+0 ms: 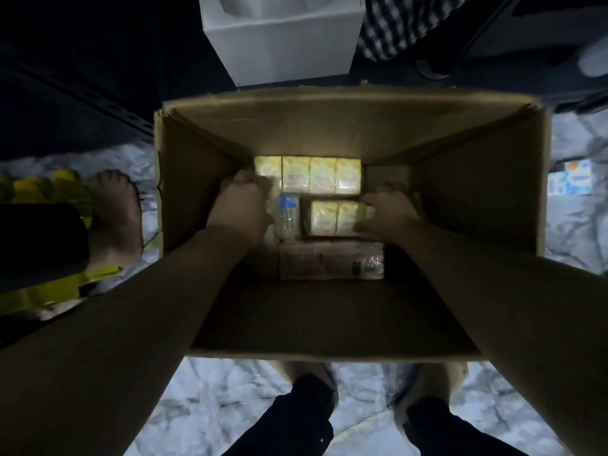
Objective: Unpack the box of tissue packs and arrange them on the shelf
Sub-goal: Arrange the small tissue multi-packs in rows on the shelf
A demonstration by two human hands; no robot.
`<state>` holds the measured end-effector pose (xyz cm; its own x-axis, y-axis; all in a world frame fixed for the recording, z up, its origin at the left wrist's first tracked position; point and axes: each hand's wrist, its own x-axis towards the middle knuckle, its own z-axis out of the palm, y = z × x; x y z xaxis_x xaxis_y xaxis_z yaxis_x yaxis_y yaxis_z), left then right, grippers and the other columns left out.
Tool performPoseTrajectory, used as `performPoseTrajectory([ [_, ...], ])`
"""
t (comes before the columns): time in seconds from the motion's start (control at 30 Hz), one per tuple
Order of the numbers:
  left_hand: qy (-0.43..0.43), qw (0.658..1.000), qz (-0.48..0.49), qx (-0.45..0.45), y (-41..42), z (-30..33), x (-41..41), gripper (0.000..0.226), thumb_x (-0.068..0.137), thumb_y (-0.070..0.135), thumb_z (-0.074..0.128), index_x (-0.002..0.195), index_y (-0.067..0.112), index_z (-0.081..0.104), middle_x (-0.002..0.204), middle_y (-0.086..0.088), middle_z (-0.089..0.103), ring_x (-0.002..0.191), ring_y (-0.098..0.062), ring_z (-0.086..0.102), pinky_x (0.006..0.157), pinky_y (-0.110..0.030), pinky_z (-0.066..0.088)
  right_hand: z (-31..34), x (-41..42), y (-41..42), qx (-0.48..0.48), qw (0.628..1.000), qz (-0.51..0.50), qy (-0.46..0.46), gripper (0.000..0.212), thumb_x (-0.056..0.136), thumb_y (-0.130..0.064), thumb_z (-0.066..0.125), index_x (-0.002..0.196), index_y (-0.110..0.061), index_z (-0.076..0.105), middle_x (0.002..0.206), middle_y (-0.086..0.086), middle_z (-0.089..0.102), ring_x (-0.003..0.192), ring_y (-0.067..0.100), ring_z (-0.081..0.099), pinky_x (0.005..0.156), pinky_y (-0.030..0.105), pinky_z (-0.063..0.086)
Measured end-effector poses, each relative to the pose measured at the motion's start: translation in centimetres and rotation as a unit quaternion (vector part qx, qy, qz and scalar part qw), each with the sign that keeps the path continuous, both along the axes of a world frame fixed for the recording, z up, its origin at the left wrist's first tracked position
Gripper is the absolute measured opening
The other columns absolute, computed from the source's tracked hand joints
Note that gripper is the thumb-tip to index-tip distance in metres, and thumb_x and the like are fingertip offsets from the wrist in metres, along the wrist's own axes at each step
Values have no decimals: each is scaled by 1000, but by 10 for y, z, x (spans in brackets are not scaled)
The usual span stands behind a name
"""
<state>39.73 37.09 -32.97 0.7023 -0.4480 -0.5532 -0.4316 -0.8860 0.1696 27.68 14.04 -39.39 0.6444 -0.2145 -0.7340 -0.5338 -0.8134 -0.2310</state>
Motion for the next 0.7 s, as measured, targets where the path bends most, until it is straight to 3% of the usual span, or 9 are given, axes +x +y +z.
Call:
performPoseTrajectory([
  [0.13, -10, 1000, -2, -20, 7, 20, -5, 48, 89, 21, 76, 135, 21, 63, 140, -13, 54, 125, -37, 49, 105, -39, 39, 36, -13, 6, -47, 998, 27, -40, 61, 82, -57, 75, 135, -29, 63, 136, 5, 58, 134, 30, 39, 107, 40, 34],
  [0.27, -35, 998, 1, -59, 21, 69, -17, 46, 89, 21, 74, 134, 25, 65, 140, -6, 55, 126, -37, 45, 107, -41, 33, 101, -27, 13, -98, 991, 24, -88, 58, 81, -67, 70, 130, -36, 67, 128, 0, 62, 126, 29, 47, 98, 42, 39],
  [0.5, -47, 973, 95, -204, 38, 220, -29, 42, 89, 23, 79, 130, 22, 69, 129, -4, 61, 120, -32, 50, 100, -43, 48, 258, -41, 11, -104, 979, -36, -169, 57, 77, -65, 76, 119, -27, 74, 118, 3, 68, 113, 32, 55, 87, 40, 46],
  [0.7, -80, 936, 123, -320, 40, 369, -42, 42, 85, 29, 85, 124, 24, 73, 124, 3, 66, 117, -20, 57, 101, -27, 43, 407, -54, -1, -84, 966, -83, -230, 53, 76, -64, 78, 112, -26, 76, 106, 2, 69, 103, 28, 58, 82, 38, 49],
])
